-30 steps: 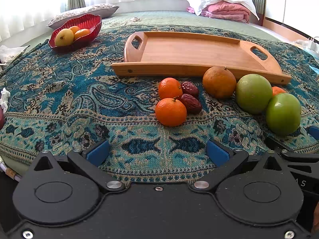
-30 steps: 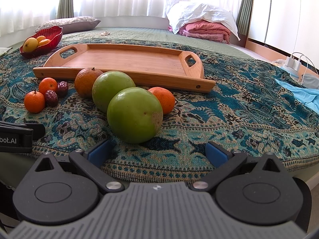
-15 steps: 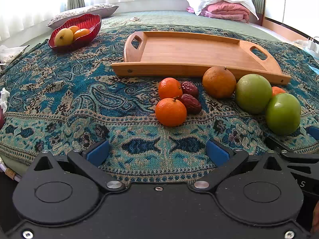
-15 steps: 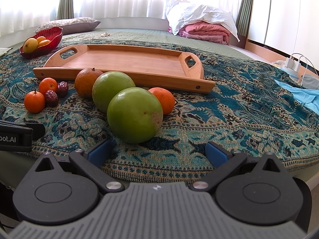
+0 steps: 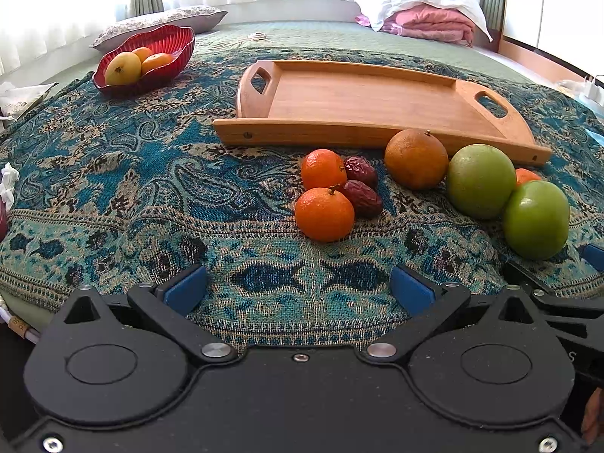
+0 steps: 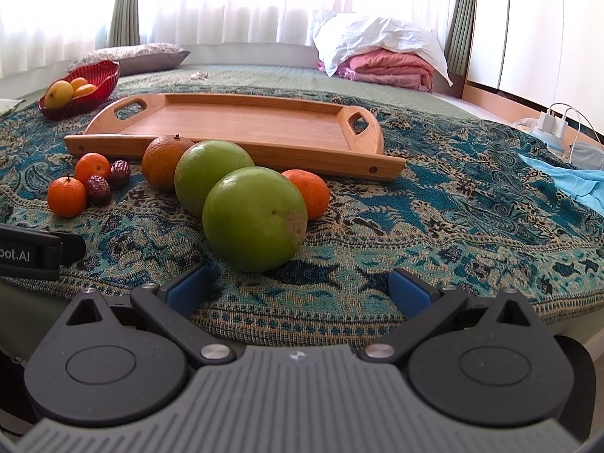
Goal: Organize fruits
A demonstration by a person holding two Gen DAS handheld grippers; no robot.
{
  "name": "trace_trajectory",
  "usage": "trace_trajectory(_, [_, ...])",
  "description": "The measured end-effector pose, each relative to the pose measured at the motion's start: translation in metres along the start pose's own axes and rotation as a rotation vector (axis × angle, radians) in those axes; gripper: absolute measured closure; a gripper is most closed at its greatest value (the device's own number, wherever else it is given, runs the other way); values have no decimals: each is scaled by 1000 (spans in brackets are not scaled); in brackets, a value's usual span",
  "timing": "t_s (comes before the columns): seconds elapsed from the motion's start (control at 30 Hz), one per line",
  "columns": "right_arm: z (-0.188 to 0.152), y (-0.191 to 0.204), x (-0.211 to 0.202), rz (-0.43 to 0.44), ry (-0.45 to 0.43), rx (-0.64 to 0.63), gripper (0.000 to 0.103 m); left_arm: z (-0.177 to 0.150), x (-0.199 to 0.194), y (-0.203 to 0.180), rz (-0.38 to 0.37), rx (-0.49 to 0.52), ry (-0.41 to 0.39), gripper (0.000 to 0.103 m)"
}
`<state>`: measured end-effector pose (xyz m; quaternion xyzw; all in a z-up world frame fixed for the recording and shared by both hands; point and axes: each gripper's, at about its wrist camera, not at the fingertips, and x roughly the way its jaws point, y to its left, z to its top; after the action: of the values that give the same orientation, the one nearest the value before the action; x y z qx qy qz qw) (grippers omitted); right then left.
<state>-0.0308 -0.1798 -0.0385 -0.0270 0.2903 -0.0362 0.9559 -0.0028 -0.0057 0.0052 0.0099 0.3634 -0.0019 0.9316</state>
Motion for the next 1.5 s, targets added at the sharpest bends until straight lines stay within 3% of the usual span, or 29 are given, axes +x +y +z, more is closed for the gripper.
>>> trace_trajectory(0.4, [-9, 2, -6, -29, -89, 30, 0, -8, -5, 1, 4, -9, -72, 0])
trace_trajectory(0.57, [-15, 0, -22, 21, -160, 54, 6, -6, -9, 8, -30, -52, -87, 2])
trace_trajectory(0.73, [-10, 2, -26, 65, -197, 69, 14, -4, -10, 5, -31, -9, -127, 19])
trace_trajectory(0.8, [-6, 3, -22, 73, -195, 79, 18, -3, -9, 3, -32, -5, -146, 34])
trace_trajectory(1.0, [-1, 8, -11, 96, -192, 101, 24, 1, -2, 1, -50, -8, -187, 52])
trace_trajectory(1.1, [0, 13, -5, 87, -190, 96, 33, 3, 5, 1, -56, -6, -183, 56])
trace_trajectory(1.27, [1, 13, 4, 77, -183, 109, 36, 3, 12, 0, -53, 3, -190, 56])
trace_trajectory(1.33, [0, 13, 8, 75, -169, 101, 38, 2, 13, -2, -54, 19, -198, 61])
trace_trajectory(1.37, [0, 14, 9, 69, -171, 98, 41, 1, 13, -3, -57, 27, -206, 71])
trace_trajectory(1.5, [1, 9, 1, 81, -195, 129, 43, 5, 4, -5, -54, 34, -248, 71])
